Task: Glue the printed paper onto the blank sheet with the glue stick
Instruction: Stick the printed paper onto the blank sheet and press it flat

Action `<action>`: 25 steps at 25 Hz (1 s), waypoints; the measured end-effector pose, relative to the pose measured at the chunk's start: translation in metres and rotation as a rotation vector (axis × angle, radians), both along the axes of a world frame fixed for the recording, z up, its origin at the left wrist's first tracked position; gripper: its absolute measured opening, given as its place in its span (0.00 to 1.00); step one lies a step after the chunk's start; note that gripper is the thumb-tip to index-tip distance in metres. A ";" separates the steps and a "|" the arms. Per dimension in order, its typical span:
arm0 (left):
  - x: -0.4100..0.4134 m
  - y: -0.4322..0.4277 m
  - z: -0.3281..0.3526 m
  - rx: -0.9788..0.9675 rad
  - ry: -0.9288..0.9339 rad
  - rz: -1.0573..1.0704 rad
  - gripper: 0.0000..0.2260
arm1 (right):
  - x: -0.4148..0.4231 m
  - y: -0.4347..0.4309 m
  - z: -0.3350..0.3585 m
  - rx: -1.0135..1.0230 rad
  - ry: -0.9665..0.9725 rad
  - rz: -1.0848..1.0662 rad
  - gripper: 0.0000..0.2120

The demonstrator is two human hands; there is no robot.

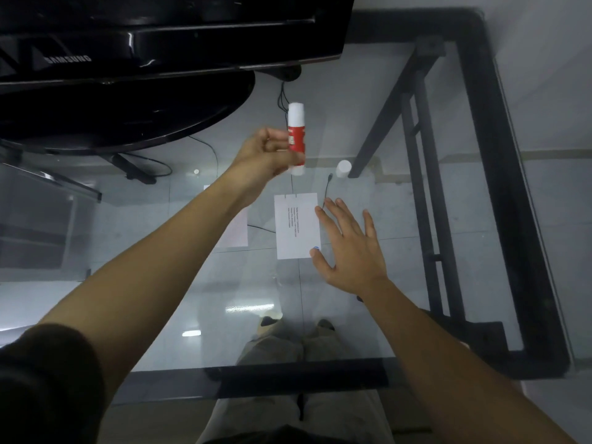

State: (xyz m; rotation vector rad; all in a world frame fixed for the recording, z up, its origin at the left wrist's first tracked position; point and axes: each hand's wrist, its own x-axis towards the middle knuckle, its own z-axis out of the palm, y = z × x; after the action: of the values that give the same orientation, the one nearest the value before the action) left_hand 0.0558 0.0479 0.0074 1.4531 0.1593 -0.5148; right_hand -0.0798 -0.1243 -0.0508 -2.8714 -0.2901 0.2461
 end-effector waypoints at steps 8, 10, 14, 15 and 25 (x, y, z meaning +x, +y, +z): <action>0.012 -0.038 -0.016 0.597 -0.631 -0.340 0.17 | 0.000 0.000 -0.001 -0.011 0.003 -0.002 0.34; 0.013 -0.037 -0.018 0.628 -0.630 -0.337 0.18 | 0.000 0.000 -0.002 -0.007 0.004 -0.003 0.34; 0.004 -0.029 -0.013 0.648 -0.593 -0.286 0.24 | 0.000 -0.001 -0.001 -0.015 0.003 0.002 0.35; -0.001 -0.021 -0.012 0.662 -0.592 -0.228 0.22 | 0.001 -0.001 -0.001 -0.014 0.008 0.003 0.35; -0.071 0.023 -0.032 0.958 -0.481 -0.374 0.25 | 0.001 0.000 -0.001 -0.021 0.020 0.015 0.35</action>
State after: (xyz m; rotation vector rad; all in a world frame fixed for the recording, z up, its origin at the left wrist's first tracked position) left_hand -0.0157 0.0708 -0.0250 2.5285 -0.3027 -0.3768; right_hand -0.0791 -0.1243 -0.0518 -2.8869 -0.3073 0.2829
